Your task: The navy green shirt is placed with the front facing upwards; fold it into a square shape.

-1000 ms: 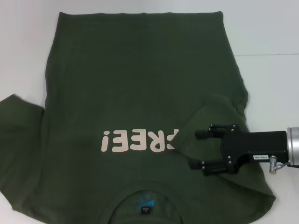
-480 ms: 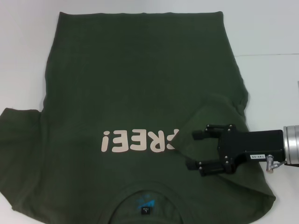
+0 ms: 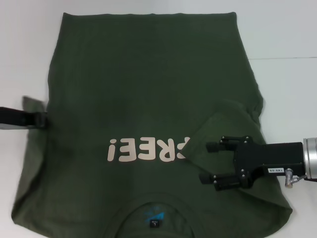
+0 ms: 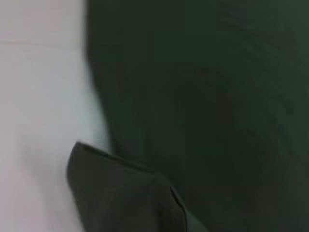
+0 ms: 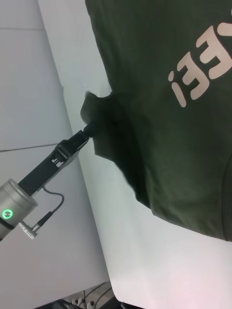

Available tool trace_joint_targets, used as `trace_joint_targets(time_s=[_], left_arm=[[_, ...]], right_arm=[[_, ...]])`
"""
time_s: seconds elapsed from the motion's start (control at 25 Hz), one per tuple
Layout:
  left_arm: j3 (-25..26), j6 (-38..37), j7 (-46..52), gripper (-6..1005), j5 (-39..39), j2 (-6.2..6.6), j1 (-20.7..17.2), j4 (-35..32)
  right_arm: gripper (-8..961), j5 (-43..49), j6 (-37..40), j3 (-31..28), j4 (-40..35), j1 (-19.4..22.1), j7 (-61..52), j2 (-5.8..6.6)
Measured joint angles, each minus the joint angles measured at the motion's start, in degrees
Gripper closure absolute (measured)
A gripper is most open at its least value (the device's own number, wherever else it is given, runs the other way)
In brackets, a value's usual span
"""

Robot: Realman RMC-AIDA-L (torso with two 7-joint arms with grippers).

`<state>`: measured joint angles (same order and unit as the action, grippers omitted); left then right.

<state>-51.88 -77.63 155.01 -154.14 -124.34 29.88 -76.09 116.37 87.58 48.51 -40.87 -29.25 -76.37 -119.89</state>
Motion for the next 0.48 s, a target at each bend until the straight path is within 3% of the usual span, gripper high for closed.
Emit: trace_joint_targets(time_s=[0.2, 0.48], left_arm=[[-4.39, 0.35, 0.72, 952, 4.23, -0.03, 0.29, 1.65], [-6.79, 3.02, 0.80, 952, 7.23, 0.01, 1.65, 6.45]], right_arm=[[55, 0.00, 0.05, 0.01, 0.00, 0.37, -0.09, 0.00], [53, 0.00, 0.04, 0.18, 0.00, 0.45, -0.09, 0.00]])
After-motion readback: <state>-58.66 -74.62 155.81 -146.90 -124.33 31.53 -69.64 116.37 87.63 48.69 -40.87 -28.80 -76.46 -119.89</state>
